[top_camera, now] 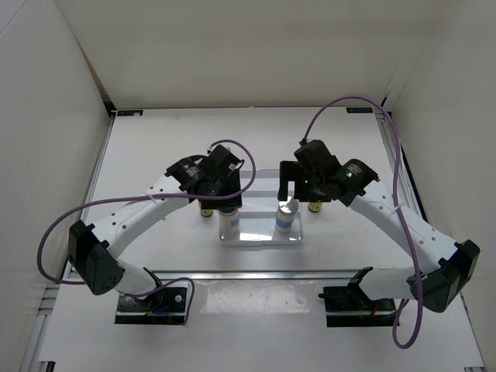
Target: Organize the condiment bottles
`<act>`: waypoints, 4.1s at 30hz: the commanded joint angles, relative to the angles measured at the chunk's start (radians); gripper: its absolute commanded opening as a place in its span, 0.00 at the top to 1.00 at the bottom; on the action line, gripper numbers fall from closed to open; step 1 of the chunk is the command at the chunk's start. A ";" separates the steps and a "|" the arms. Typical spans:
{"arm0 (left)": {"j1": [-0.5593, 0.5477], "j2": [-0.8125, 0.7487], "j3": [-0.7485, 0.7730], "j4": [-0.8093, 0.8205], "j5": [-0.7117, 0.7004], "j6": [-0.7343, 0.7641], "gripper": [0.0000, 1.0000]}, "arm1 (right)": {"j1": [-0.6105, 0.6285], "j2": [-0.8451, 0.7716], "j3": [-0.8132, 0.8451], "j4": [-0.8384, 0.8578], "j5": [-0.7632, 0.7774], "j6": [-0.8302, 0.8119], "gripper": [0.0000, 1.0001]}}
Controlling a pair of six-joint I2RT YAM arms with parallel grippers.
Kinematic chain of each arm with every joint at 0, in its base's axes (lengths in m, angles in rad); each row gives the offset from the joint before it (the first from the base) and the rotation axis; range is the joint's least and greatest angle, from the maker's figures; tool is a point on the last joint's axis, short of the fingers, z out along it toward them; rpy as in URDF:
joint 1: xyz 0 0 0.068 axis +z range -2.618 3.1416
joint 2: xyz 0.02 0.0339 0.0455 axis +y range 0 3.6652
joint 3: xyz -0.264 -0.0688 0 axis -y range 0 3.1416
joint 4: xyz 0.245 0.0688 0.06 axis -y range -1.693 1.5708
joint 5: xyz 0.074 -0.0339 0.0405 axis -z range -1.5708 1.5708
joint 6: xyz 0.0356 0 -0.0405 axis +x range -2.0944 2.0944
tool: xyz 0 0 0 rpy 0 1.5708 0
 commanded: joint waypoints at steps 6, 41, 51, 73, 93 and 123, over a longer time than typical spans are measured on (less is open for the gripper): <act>-0.004 0.003 -0.064 0.135 -0.011 -0.007 0.70 | -0.004 -0.050 -0.032 -0.030 0.071 -0.010 0.00; 0.139 -0.225 -0.046 0.146 -0.083 0.124 0.00 | -0.366 0.244 0.021 0.036 0.009 -0.153 0.40; 0.205 -0.234 -0.066 0.136 -0.086 0.164 0.00 | -0.354 0.215 0.077 -0.022 0.072 -0.165 1.00; 0.297 -0.243 -0.144 0.136 -0.086 0.182 0.00 | -0.156 0.270 0.173 0.045 0.014 -0.193 1.00; 0.335 -0.152 -0.173 0.156 -0.068 0.191 0.00 | -0.147 0.200 0.255 -0.025 0.115 -0.174 0.01; 0.335 -0.038 -0.075 0.207 0.001 0.230 0.89 | -0.147 0.050 0.188 -0.053 0.135 -0.185 0.01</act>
